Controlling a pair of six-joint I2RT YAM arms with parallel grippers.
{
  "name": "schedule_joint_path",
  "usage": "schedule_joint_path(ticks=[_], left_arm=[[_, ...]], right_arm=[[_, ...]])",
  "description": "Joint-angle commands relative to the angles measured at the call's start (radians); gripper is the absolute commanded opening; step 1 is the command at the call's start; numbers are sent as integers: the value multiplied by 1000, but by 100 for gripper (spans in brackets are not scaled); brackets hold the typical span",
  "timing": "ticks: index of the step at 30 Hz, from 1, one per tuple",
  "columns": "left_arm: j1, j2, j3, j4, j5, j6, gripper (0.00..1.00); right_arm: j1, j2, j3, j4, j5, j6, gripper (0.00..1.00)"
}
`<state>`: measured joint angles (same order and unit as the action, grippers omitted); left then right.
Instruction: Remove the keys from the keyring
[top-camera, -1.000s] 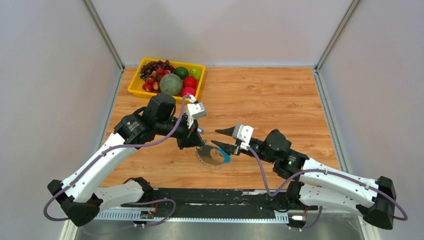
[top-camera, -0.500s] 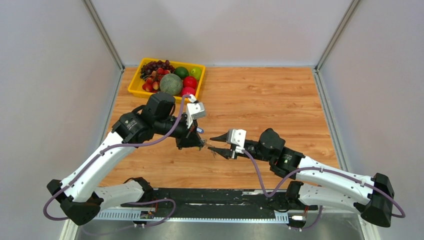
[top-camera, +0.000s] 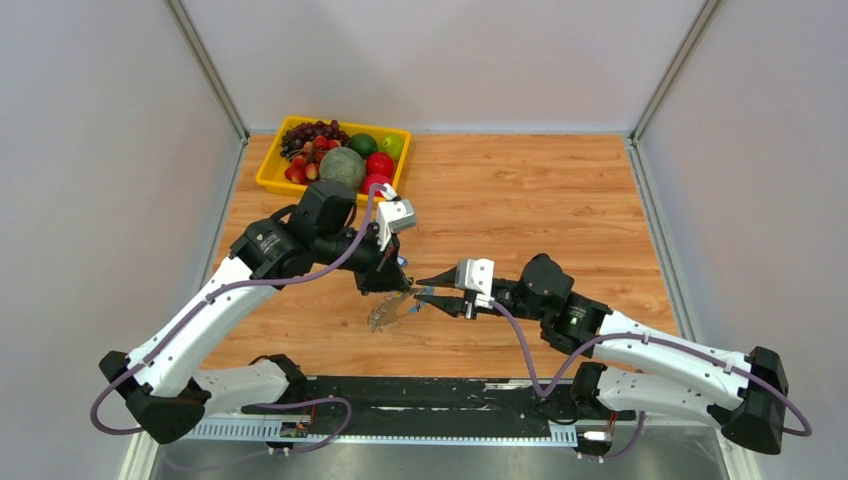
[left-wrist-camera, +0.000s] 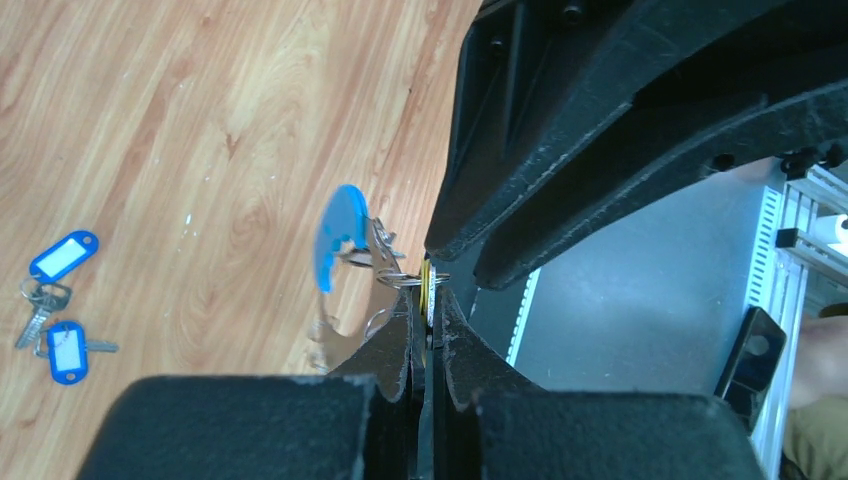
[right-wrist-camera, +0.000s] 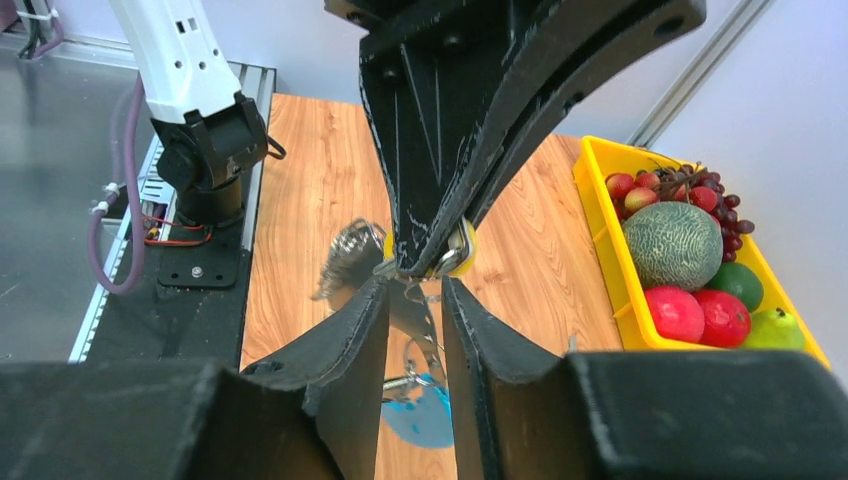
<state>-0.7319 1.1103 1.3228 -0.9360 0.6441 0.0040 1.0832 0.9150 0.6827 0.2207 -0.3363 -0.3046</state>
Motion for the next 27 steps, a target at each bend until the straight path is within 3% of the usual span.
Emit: schedule_joint_path(ticks=[1,27], left_arm=[[-5,-2,58,5,7,-40,0],[-4,-20,77,11,47,-78,0]], right_arm=[[-6,17,63,-6,-63,4,31],[-6,72,90,-33,-12,1,33]])
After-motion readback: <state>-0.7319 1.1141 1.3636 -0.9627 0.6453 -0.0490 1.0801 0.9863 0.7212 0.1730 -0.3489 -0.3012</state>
